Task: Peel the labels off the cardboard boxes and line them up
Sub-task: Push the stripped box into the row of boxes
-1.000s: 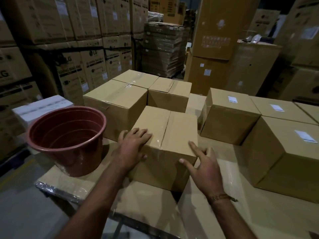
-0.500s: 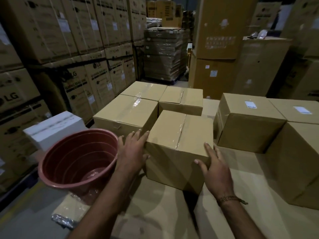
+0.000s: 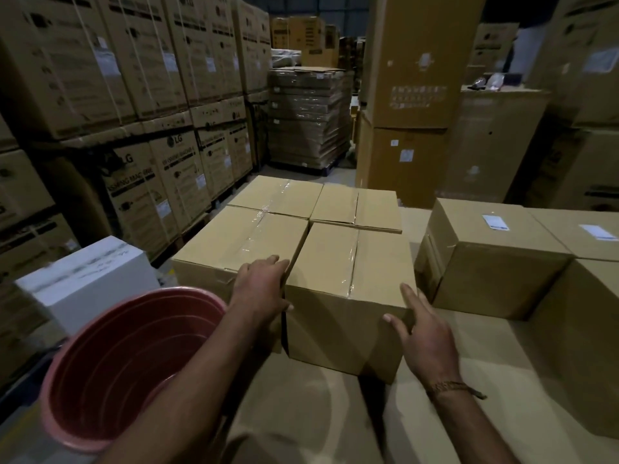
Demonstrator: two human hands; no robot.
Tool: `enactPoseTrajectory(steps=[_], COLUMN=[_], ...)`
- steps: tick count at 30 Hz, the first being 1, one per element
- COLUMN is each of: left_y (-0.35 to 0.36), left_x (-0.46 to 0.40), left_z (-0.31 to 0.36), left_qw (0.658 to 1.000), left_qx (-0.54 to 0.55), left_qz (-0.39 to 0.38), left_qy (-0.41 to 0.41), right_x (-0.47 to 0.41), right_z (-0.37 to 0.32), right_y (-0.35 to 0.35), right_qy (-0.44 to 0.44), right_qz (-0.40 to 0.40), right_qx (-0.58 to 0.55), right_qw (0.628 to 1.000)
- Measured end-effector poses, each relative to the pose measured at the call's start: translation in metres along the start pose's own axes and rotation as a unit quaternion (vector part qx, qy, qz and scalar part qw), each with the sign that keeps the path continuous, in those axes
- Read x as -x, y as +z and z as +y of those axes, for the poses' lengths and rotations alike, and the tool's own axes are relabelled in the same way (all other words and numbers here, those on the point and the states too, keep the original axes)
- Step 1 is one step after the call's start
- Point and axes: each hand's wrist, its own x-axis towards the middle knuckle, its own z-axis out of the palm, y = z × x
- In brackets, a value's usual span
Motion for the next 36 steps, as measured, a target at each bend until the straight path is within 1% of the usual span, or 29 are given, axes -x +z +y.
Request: enactPoseTrajectory(steps=[4,9,12,18,20,22,24,25,26,29,32,34,36], left_y=[0.006,0.008,0.008,0.003,-0.002,-0.010,-0.017,-0.020,-0.019,-0.007,0.013,0.024,0.031], left_x=[-0.009,-0.020,-0.026,-0.036,-0.041,-0.046,-0.055,-0.062,-0.070,-0.105,-0.141,-0.164,-0.186], left_z=[-0.004,-0.007,-0.009,-0.010,-0.011,-0.015,-0.023,-0.027,-0.030,-0.034,-0.039,-0.048,-0.060], left_qw=[0.995,0.992,0.992,0.991,0.993,0.996,0.996,0.991,0.986,0.986,0.986,0.986,0.986], left_qx=[-0.098,-0.125,-0.121,-0.123,-0.111,-0.070,0.052,0.117,0.155,0.158,0.151,0.146,0.140], left_qz=[0.001,0.024,0.034,0.025,0.004,-0.027,-0.051,-0.056,-0.050,0.012,0.044,0.067,0.084], left_qy=[0.012,0.024,0.031,0.044,0.047,0.050,0.045,0.042,0.043,0.051,0.054,0.042,0.021], right_x=[-0.001,-0.009,-0.012,-0.013,-0.015,-0.024,-0.045,-0.058,-0.073,-0.121,-0.161,-0.181,-0.197], right_z=[-0.007,-0.007,-0.006,-0.011,-0.017,-0.029,-0.042,-0.049,-0.056,-0.073,-0.078,-0.072,-0.066], right_y=[0.006,0.008,0.006,0.000,-0.004,-0.011,-0.016,-0.017,-0.016,-0.004,0.015,0.030,0.043], right_qy=[0.005,0.011,0.008,0.009,0.017,0.028,0.019,0.008,-0.002,-0.006,0.038,0.048,0.029], right_qz=[0.000,-0.009,-0.013,-0.028,-0.029,-0.003,0.036,0.051,0.062,0.057,0.020,-0.003,-0.035], right_qx=[0.007,0.007,0.006,0.011,0.018,0.029,0.040,0.045,0.051,0.074,0.112,0.163,0.212], right_qw=[1.000,1.000,1.000,1.000,0.999,0.999,0.998,0.998,0.997,0.996,0.993,0.985,0.976])
